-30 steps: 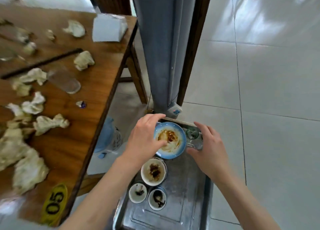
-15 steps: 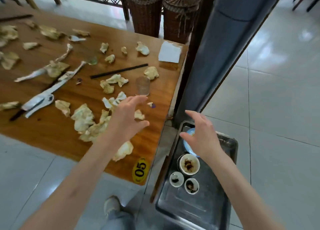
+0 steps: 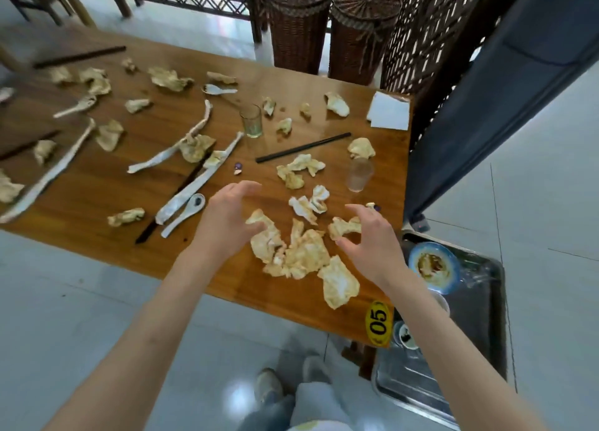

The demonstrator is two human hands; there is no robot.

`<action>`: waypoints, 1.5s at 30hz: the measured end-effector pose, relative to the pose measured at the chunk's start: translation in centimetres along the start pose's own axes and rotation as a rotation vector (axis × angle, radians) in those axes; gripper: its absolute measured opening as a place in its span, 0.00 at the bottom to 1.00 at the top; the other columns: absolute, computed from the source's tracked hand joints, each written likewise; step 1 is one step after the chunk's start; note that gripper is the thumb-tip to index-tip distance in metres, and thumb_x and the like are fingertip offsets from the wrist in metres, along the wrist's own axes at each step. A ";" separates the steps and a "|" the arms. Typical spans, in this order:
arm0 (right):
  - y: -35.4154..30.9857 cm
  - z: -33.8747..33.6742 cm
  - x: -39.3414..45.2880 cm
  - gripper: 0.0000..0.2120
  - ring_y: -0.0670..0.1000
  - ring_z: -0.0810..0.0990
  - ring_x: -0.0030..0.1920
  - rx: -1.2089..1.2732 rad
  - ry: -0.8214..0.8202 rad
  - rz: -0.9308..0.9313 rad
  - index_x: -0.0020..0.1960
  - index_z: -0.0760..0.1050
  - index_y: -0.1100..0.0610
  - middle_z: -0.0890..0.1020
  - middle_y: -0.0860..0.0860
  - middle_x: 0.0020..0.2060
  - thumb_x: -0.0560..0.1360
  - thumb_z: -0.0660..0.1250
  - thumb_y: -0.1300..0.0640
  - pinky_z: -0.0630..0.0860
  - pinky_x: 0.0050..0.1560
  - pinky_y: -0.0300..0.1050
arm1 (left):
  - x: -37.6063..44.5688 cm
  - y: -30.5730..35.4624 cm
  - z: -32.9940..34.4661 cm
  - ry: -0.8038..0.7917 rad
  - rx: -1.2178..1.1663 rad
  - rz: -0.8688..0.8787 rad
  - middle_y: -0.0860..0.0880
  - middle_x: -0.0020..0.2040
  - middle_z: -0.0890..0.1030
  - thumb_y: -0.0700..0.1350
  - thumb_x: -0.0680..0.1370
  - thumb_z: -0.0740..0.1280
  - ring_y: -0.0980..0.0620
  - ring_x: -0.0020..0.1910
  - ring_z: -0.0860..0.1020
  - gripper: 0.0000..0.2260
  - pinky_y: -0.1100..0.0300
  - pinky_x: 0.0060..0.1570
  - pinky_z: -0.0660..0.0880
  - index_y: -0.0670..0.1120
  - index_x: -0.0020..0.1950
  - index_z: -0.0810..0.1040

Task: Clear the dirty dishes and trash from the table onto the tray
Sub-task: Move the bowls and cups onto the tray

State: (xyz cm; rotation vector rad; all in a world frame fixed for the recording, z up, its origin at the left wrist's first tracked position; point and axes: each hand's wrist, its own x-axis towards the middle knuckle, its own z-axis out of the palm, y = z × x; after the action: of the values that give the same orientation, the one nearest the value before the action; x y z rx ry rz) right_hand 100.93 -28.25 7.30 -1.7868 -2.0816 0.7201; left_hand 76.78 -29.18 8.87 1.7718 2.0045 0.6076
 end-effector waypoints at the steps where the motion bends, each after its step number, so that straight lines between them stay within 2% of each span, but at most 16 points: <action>1: -0.4 0.3 0.8 0.28 0.52 0.69 0.66 -0.012 -0.003 0.004 0.69 0.66 0.54 0.73 0.51 0.65 0.72 0.71 0.53 0.68 0.64 0.47 | 0.8 -0.4 -0.2 0.000 0.002 0.006 0.50 0.59 0.77 0.45 0.66 0.78 0.53 0.58 0.74 0.29 0.65 0.53 0.67 0.50 0.64 0.73; 9: -0.8 1.9 7.6 0.29 0.53 0.69 0.66 -0.079 0.009 0.031 0.69 0.67 0.54 0.73 0.52 0.65 0.71 0.72 0.54 0.68 0.64 0.47 | 7.8 -2.1 0.7 -0.053 -0.003 0.001 0.50 0.60 0.77 0.46 0.66 0.77 0.52 0.58 0.74 0.29 0.63 0.53 0.69 0.50 0.65 0.72; 14: 0.5 2.2 12.5 0.27 0.53 0.68 0.66 -0.121 0.048 0.049 0.68 0.68 0.54 0.73 0.52 0.64 0.71 0.72 0.53 0.68 0.64 0.48 | 12.9 -2.2 2.1 -0.080 -0.006 -0.004 0.51 0.61 0.76 0.45 0.67 0.77 0.52 0.59 0.74 0.29 0.55 0.59 0.73 0.51 0.66 0.72; 18: 2.0 2.2 16.3 0.28 0.55 0.61 0.70 -0.240 0.076 0.128 0.68 0.67 0.53 0.68 0.54 0.69 0.71 0.72 0.53 0.66 0.66 0.50 | 16.5 -2.5 3.1 -0.069 -0.013 0.031 0.50 0.60 0.77 0.45 0.67 0.77 0.52 0.60 0.74 0.27 0.58 0.61 0.71 0.50 0.64 0.73; 21: 2.9 2.3 18.1 0.31 0.58 0.59 0.71 -0.318 0.009 0.240 0.70 0.65 0.51 0.64 0.55 0.71 0.70 0.72 0.54 0.66 0.66 0.54 | 18.6 -2.7 3.6 -0.099 0.008 0.045 0.50 0.61 0.77 0.45 0.68 0.77 0.51 0.61 0.73 0.27 0.60 0.59 0.70 0.49 0.64 0.73; 26: 3.9 3.0 19.9 0.31 0.57 0.68 0.63 -0.312 -0.081 0.386 0.71 0.62 0.51 0.68 0.55 0.65 0.71 0.70 0.61 0.74 0.53 0.49 | 21.0 -3.4 4.1 -0.159 0.030 0.053 0.50 0.62 0.76 0.47 0.68 0.76 0.51 0.61 0.72 0.27 0.56 0.61 0.72 0.51 0.65 0.73; 31: 3.7 3.8 20.4 0.31 0.55 0.73 0.57 -0.292 -0.025 0.470 0.71 0.63 0.52 0.73 0.54 0.59 0.71 0.70 0.62 0.75 0.50 0.47 | 22.2 -4.5 4.4 -0.187 0.040 0.057 0.52 0.62 0.75 0.47 0.68 0.76 0.52 0.62 0.71 0.27 0.56 0.60 0.71 0.53 0.65 0.73; 36: 2.5 3.6 20.6 0.28 0.53 0.76 0.52 -0.217 0.061 0.438 0.63 0.68 0.55 0.77 0.53 0.53 0.66 0.76 0.59 0.76 0.44 0.44 | 23.1 -5.3 4.5 -0.170 0.022 0.109 0.52 0.60 0.76 0.47 0.67 0.77 0.51 0.59 0.73 0.25 0.55 0.59 0.73 0.53 0.62 0.74; 40: -0.1 3.9 21.2 0.26 0.50 0.78 0.47 -0.122 0.103 0.360 0.57 0.69 0.55 0.77 0.51 0.48 0.64 0.77 0.56 0.77 0.39 0.39 | 24.2 -6.5 4.2 -0.012 0.029 0.134 0.50 0.59 0.76 0.46 0.67 0.77 0.49 0.61 0.71 0.22 0.58 0.59 0.70 0.52 0.59 0.76; 42: -1.6 4.4 21.6 0.24 0.48 0.76 0.46 -0.099 0.113 0.311 0.55 0.70 0.55 0.76 0.50 0.48 0.64 0.77 0.56 0.74 0.38 0.36 | 25.5 -7.2 4.0 0.034 0.063 0.132 0.48 0.62 0.74 0.46 0.67 0.77 0.48 0.63 0.69 0.23 0.57 0.60 0.68 0.50 0.60 0.75; 45: -3.5 5.4 22.1 0.24 0.46 0.73 0.45 -0.102 0.102 0.268 0.57 0.71 0.54 0.75 0.50 0.51 0.65 0.76 0.56 0.71 0.40 0.34 | 27.9 -7.9 4.3 0.010 0.227 0.097 0.43 0.69 0.67 0.48 0.69 0.75 0.43 0.69 0.63 0.28 0.49 0.67 0.64 0.49 0.66 0.71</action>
State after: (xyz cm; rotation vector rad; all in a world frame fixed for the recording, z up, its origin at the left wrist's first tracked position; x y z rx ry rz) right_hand 91.24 -7.91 2.71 -2.1383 -1.8646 0.5829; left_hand 69.34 -2.04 0.70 2.0103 2.0736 0.4319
